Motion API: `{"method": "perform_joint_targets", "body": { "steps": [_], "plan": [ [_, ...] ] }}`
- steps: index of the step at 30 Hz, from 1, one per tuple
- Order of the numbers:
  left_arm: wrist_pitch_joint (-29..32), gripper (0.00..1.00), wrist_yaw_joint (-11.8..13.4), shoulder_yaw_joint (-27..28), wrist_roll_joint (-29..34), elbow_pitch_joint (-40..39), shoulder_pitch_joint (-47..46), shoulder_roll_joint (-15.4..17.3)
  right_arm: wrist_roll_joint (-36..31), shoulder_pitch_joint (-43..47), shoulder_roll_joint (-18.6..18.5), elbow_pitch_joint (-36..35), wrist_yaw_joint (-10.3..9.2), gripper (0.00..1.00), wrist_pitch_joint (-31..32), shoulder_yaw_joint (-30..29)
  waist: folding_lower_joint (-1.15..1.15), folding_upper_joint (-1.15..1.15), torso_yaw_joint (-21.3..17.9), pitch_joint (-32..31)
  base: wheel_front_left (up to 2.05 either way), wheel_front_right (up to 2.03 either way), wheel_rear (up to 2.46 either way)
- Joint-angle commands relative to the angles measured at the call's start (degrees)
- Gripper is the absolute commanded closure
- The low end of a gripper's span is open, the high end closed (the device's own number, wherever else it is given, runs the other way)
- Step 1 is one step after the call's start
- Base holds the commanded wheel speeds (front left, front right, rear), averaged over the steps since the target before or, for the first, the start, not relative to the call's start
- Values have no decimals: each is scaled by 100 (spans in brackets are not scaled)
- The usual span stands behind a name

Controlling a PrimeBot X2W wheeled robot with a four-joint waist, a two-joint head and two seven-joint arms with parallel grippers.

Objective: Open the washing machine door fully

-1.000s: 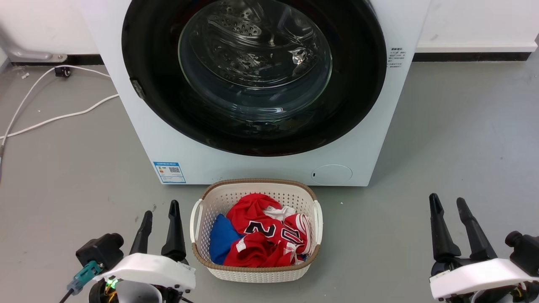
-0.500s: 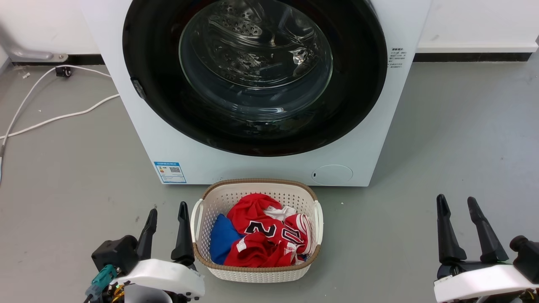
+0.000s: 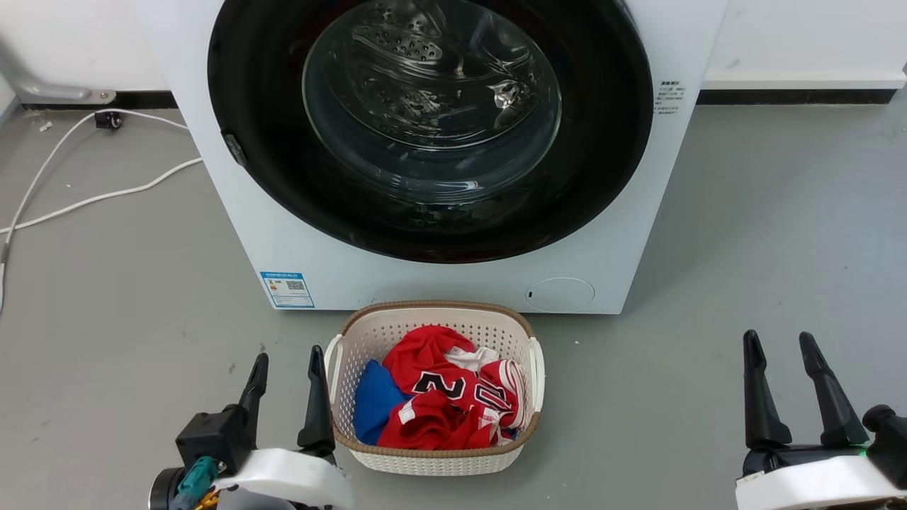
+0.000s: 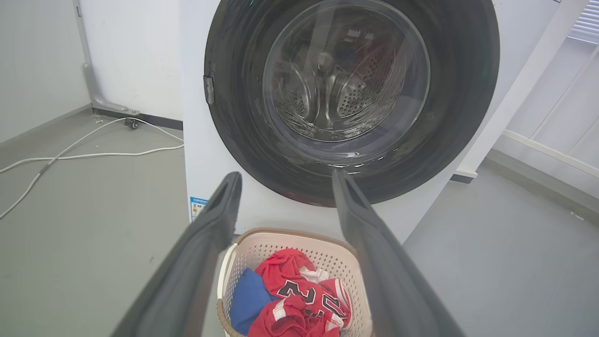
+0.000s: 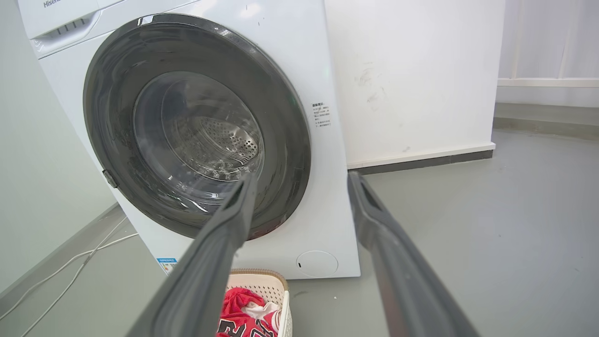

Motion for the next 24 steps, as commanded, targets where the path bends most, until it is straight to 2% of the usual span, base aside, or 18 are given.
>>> {"method": "perform_joint_targets", "body": {
  "steps": [1,24],
  "plan": [
    [-60,0,9,1,133,-31,17,-4,-119,27,2,-82,0,0,-46,-13,0,0,0,2,0,0,0],
    [-322,0,-23,0,1222,27,151,-114,-995,205,5,-115,0,0,-316,20,0,0,15,24,0,0,0]
  ]
}}
